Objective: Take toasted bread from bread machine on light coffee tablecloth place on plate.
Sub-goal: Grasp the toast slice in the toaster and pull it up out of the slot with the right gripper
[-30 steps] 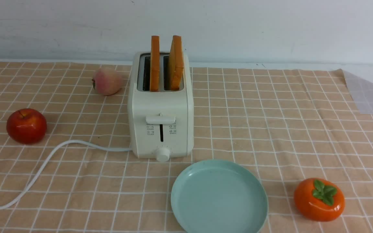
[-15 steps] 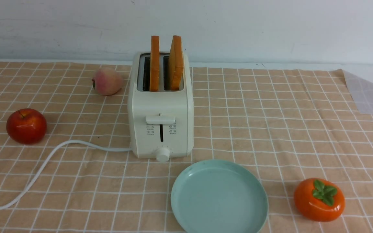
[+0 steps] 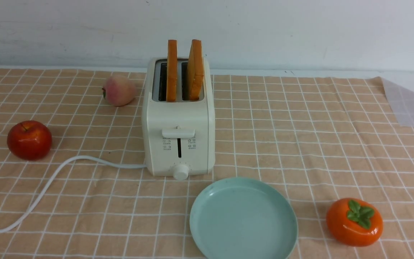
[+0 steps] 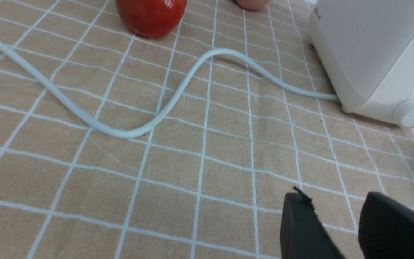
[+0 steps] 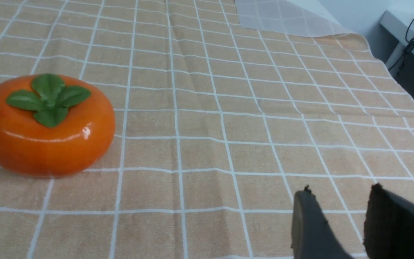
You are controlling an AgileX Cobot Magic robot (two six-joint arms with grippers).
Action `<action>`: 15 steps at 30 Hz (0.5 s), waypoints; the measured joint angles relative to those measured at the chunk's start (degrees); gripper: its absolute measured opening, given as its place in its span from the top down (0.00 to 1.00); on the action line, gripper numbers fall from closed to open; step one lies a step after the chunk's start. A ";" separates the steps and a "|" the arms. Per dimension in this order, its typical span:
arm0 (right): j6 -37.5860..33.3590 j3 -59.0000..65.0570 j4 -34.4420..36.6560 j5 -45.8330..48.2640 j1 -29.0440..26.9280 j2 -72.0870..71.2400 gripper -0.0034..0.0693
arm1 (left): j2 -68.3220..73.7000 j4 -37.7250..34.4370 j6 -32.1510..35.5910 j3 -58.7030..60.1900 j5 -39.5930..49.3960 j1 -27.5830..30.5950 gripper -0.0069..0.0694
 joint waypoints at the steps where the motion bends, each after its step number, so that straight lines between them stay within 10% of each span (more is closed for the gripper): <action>1: 0.00 0.02 -0.80 0.00 0.00 0.00 0.62 | 0.00 -0.05 0.00 0.00 -1.06 0.00 0.60; 15: 0.00 0.57 -3.88 -5.67 0.00 0.00 0.62 | 0.00 -1.61 0.00 0.00 -15.17 0.00 0.60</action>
